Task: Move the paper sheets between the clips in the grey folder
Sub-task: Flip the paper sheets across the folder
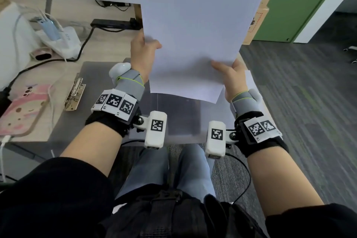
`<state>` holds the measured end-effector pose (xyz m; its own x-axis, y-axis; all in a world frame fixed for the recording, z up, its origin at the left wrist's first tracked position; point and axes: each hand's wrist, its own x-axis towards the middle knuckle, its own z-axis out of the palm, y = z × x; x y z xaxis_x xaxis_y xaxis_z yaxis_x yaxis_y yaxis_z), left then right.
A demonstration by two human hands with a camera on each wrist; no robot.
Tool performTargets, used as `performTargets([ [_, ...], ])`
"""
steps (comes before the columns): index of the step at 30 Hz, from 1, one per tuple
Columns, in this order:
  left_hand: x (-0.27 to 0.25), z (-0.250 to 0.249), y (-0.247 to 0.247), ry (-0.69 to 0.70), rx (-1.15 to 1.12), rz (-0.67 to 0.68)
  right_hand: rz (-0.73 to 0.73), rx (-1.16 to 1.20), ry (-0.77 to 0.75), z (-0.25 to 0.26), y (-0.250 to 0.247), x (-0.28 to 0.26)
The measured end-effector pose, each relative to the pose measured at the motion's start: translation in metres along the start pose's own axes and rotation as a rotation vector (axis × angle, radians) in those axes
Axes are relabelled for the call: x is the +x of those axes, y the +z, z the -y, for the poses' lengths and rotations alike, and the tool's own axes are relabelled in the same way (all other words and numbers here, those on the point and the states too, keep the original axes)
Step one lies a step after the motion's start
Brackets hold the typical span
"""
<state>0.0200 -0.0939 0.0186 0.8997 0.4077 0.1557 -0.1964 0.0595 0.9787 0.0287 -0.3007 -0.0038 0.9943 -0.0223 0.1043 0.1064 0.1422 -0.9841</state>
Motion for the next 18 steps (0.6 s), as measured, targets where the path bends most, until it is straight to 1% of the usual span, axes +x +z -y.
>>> performTargets([
  [2,-0.008,0.012,-0.003,-0.078,0.055,0.003,-0.001,-0.019,0.021,-0.01,0.001,-0.003],
  [4,-0.012,0.019,-0.004,-0.114,0.076,0.006,-0.01,-0.048,0.012,-0.014,0.003,-0.005],
  [7,-0.009,0.016,-0.011,-0.093,0.074,0.008,-0.001,-0.096,-0.028,-0.01,0.012,-0.002],
  [11,-0.002,0.009,-0.035,-0.088,0.107,-0.066,0.057,-0.092,-0.027,-0.008,0.03,-0.001],
  [15,-0.004,0.015,-0.068,-0.175,0.212,-0.137,0.164,-0.136,0.101,-0.021,0.055,-0.01],
  [16,-0.007,0.018,-0.079,-0.219,0.25,-0.14,0.19,-0.161,0.134,-0.026,0.064,-0.013],
  [18,-0.011,0.026,-0.096,-0.293,0.31,-0.103,0.199,-0.202,0.188,-0.035,0.074,-0.017],
])
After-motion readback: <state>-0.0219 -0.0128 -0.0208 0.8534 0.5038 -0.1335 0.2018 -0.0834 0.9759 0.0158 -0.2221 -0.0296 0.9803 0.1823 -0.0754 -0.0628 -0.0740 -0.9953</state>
